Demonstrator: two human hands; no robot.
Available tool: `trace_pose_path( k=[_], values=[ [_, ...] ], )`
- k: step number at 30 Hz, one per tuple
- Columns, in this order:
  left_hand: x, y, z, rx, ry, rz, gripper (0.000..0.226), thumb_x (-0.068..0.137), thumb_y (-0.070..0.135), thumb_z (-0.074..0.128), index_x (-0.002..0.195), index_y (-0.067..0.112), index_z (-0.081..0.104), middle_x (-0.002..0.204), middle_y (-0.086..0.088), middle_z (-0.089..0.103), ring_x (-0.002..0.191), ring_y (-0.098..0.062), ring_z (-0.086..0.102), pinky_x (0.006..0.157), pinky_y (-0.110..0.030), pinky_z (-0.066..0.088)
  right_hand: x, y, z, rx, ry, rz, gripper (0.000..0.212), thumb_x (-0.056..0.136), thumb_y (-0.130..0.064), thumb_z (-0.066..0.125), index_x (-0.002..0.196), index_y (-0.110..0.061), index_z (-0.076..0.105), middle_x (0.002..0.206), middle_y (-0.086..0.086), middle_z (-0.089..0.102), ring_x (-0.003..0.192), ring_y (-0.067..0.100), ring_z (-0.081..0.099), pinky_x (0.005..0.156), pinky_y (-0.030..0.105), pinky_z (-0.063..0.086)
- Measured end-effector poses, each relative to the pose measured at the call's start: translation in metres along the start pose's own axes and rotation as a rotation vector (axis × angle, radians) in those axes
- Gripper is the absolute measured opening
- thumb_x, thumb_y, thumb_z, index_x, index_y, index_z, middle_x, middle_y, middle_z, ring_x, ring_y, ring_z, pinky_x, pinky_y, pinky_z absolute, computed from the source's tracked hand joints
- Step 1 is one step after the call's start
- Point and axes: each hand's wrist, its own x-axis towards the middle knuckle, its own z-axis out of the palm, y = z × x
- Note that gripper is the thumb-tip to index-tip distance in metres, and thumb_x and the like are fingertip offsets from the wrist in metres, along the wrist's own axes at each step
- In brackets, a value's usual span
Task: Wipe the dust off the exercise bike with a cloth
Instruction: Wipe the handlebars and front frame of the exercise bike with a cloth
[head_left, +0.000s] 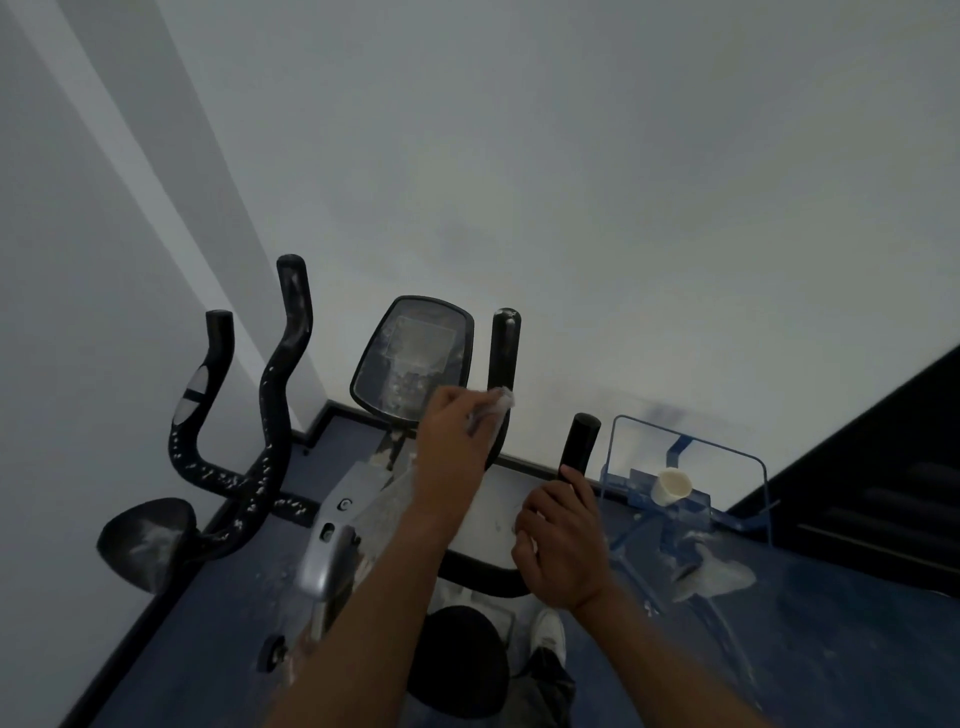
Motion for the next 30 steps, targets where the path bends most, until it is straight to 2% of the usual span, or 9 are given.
trace_pose_path(
  k=[4,8,11,14,16,23,27,30],
  values=[
    [-0.033,-0.013,0.004,0.175,-0.015,0.213,0.02,0.09,0.022,0.074,0.11,0.024,0.075,0.091,0.013,0.047,0.082,-0.005,0.045,0.073,-0.019,0.045,0.0,-0.001,0.0,-0.01,0.0,-0.002,0.018,0.08,-0.021,0.055,0.066,-0.014,0.063,0.074,0.001,0.058,0.078,0.024,0.056,0.111,0.047,0.034],
    [-0.016,-0.004,0.01,0.111,0.103,0.132,0.021,0.093,0.025,0.075,0.114,0.024,0.074,0.098,0.011,0.051,0.091,-0.015,0.052,0.075,-0.031,0.053,0.0,-0.001,0.0,-0.013,-0.005,0.001,0.018,0.08,-0.021,0.055,0.066,-0.013,0.062,0.074,0.001,0.058,0.079,0.023,0.055,0.111,0.046,0.034],
    [-0.004,-0.005,0.021,0.131,0.098,0.152,0.023,0.096,0.028,0.071,0.118,0.023,0.073,0.101,0.006,0.055,0.092,-0.016,0.054,0.076,-0.038,0.054,0.0,-0.001,-0.001,-0.01,-0.004,-0.004,0.019,0.081,-0.021,0.055,0.066,-0.013,0.063,0.074,0.001,0.058,0.079,0.023,0.056,0.111,0.047,0.034],
    [-0.021,-0.016,0.019,0.275,0.057,0.214,0.028,0.099,0.028,0.066,0.127,0.024,0.069,0.111,0.001,0.058,0.098,-0.016,0.051,0.081,-0.038,0.052,-0.001,0.0,0.0,-0.015,-0.006,-0.002,0.019,0.081,-0.022,0.054,0.066,-0.014,0.063,0.074,0.001,0.058,0.079,0.023,0.055,0.111,0.046,0.034],
    [-0.035,-0.024,0.015,0.339,0.055,0.253,0.028,0.098,0.03,0.068,0.126,0.023,0.07,0.114,-0.002,0.058,0.098,-0.019,0.051,0.08,-0.04,0.052,0.0,0.0,0.0,-0.02,-0.01,0.002,0.018,0.08,-0.022,0.055,0.066,-0.014,0.063,0.074,0.001,0.058,0.079,0.023,0.055,0.111,0.046,0.033],
    [-0.013,-0.004,0.029,0.236,0.039,0.271,0.017,0.099,0.02,0.068,0.115,0.019,0.074,0.117,0.002,0.065,0.106,-0.014,0.056,0.089,-0.031,0.05,-0.001,0.0,0.0,-0.015,-0.017,0.013,0.021,0.082,-0.022,0.054,0.066,-0.013,0.065,0.074,0.002,0.06,0.08,0.023,0.056,0.113,0.043,0.031],
    [-0.03,-0.011,0.028,0.401,0.028,0.354,0.016,0.089,0.002,0.072,0.102,0.012,0.072,0.109,-0.003,0.065,0.096,-0.018,0.053,0.079,-0.035,0.051,-0.001,0.0,0.001,-0.013,-0.017,0.016,0.021,0.082,-0.022,0.055,0.067,-0.013,0.065,0.073,0.001,0.059,0.079,0.023,0.056,0.114,0.042,0.029],
    [-0.041,-0.016,0.02,0.431,-0.03,0.439,0.022,0.084,-0.002,0.074,0.1,0.012,0.071,0.108,-0.002,0.065,0.093,-0.018,0.052,0.075,-0.033,0.051,-0.001,0.0,0.001,-0.011,-0.011,0.016,0.019,0.081,-0.022,0.055,0.066,-0.013,0.064,0.073,0.001,0.059,0.078,0.023,0.056,0.114,0.042,0.028]
  ],
)
